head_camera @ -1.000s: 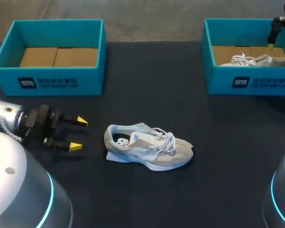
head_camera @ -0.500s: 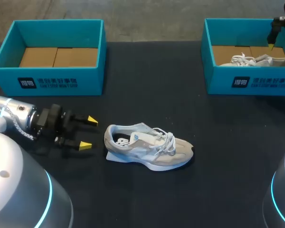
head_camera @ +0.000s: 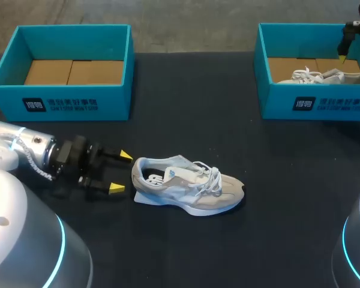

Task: Take the shoe out of the shoebox, open the shoe tongue, remove and reinsert the insole, then place the shoe into the shoebox

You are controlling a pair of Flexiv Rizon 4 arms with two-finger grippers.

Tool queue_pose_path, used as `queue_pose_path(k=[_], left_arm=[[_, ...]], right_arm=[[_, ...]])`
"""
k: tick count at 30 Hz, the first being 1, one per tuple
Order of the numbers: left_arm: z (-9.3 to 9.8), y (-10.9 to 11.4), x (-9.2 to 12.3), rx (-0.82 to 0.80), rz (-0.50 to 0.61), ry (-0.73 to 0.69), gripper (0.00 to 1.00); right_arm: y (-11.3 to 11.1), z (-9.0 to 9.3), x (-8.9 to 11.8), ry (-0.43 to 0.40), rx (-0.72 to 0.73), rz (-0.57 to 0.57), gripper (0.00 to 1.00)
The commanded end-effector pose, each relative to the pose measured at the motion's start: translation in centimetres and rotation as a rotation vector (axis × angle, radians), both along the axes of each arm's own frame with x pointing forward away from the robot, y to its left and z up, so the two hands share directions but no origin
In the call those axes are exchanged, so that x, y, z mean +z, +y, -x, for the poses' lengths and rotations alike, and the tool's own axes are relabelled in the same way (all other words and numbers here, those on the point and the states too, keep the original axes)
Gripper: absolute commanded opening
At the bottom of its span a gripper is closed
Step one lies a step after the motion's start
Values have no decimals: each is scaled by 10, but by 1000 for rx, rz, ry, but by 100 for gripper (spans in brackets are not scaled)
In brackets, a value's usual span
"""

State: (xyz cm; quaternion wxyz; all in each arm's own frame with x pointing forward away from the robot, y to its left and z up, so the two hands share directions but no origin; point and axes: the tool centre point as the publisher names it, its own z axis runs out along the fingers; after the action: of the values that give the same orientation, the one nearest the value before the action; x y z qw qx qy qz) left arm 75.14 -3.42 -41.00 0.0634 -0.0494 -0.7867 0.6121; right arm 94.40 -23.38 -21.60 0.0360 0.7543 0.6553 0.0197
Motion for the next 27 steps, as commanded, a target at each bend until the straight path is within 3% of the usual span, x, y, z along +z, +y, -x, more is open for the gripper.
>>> queue_pose_path(k=[1,27], left_arm=[[3,-9,-3,6,1,1,100],[18,-49,-6,-17,30,29,100]], right_arm=[[0,0,0,0,0,1,100],[0,0,0,0,0,1,100]])
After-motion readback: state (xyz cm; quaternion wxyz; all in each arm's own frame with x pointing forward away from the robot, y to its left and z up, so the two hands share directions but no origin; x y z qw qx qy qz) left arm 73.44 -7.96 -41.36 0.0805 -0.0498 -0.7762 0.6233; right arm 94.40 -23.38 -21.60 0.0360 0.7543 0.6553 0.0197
